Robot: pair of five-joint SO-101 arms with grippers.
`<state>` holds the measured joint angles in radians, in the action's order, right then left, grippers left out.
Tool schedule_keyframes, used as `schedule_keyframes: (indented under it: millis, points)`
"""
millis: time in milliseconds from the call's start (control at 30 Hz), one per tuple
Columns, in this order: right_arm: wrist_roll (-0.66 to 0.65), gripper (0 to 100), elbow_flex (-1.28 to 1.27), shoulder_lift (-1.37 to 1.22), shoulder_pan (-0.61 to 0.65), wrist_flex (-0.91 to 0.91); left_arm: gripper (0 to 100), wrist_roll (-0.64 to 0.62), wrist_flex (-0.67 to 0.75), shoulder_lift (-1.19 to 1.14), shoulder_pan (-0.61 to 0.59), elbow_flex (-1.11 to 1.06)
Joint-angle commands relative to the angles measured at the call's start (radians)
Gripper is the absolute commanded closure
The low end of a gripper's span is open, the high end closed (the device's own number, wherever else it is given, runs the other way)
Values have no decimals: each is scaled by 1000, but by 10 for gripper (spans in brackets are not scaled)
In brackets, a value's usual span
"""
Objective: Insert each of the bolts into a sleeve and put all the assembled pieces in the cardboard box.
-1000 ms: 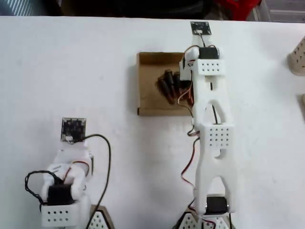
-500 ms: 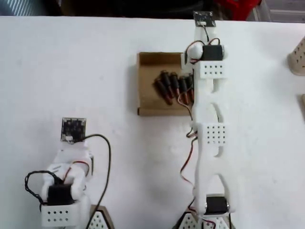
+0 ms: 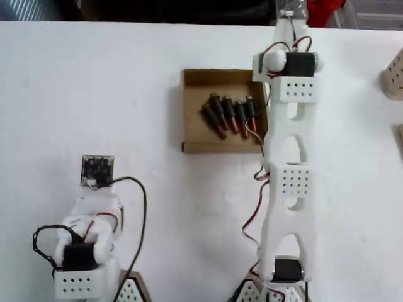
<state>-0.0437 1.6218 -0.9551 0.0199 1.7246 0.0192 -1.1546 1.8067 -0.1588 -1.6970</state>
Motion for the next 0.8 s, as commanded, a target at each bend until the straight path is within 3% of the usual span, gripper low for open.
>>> schedule_keyframes:
  millis: [0,400,767]
  points:
    - [-5,980,26,140,-36,50,977,9,-5,15,-7,5]
    - [-11,983,-69,394,-134,50,977,9,-5,15,-7,5]
    - [-14,982,-1068,1026,-116,44,977,9,-5,15,-7,5]
